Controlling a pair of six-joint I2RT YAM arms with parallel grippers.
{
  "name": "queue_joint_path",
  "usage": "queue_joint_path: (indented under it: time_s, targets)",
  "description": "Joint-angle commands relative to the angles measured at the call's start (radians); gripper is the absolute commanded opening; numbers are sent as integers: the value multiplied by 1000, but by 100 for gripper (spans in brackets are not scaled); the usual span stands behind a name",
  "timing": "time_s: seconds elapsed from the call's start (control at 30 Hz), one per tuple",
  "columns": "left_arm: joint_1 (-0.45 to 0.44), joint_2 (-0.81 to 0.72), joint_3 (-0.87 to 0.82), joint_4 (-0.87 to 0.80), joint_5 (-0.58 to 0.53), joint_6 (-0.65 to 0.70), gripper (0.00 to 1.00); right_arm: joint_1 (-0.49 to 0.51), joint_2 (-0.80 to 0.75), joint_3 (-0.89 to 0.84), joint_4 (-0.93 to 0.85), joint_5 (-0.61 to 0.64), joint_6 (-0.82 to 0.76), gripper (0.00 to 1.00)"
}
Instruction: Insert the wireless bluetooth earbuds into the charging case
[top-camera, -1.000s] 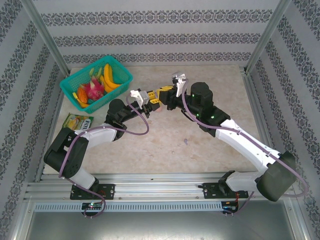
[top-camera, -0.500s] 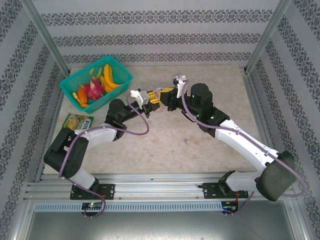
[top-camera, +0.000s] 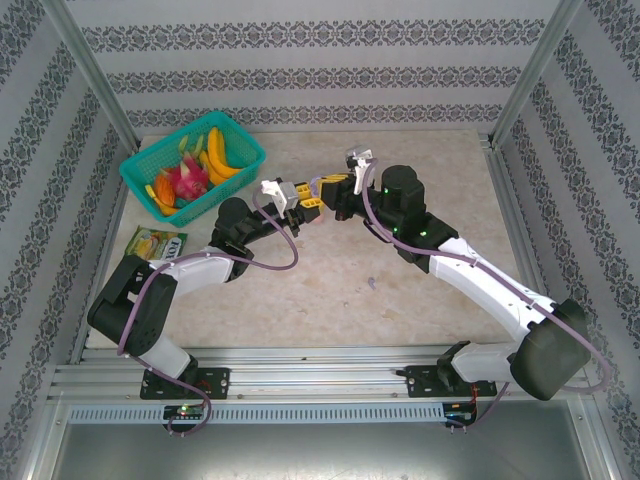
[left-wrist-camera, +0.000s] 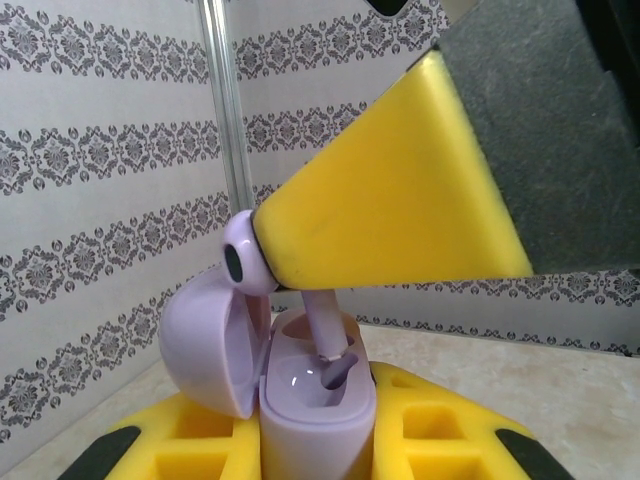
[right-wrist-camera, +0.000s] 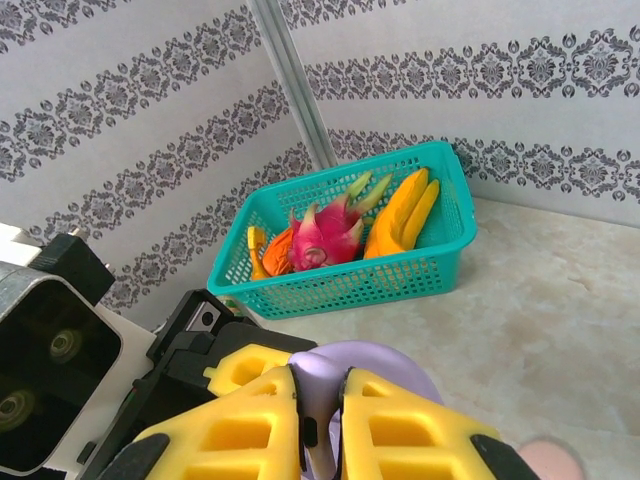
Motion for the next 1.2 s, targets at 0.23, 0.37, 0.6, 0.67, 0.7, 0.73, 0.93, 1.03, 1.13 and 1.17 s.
queue_joint_path:
  time_s: [0.23,0.37,0.6,0.67,0.7,0.73,0.93,1.03,1.13,1.17]
  targets:
    - [-16,5,38,27,22,-16,0,-6,3,-17,-40,15,-66,12]
    - [-16,6,39,27,21,-15,0,-5,-1,-23,-46,16,-80,12]
    - [-17,7,46,14,14,-19,0,-5,-1,-17,-88,-24,-128,12]
    - [-15,7,44,18,13,-19,0,-5,-4,-23,-89,-20,-129,12]
    - [-16,8,44,17,12,-19,0,-5,-6,-26,-90,-21,-129,12]
    - [-16,7,43,17,12,-19,0,-7,-10,-29,-91,-18,-128,13]
    - [-15,8,42,11,8,-15,0,-27,-52,-53,-77,-2,-95,31]
    - [-16,8,39,12,7,-14,0,-48,-84,-61,-65,-10,-66,35]
    - [-16,9,36,14,7,-14,0,-70,-112,-62,-64,-26,-37,37]
    - [-16,9,34,14,7,-13,0,-77,-121,-62,-63,-28,-27,38]
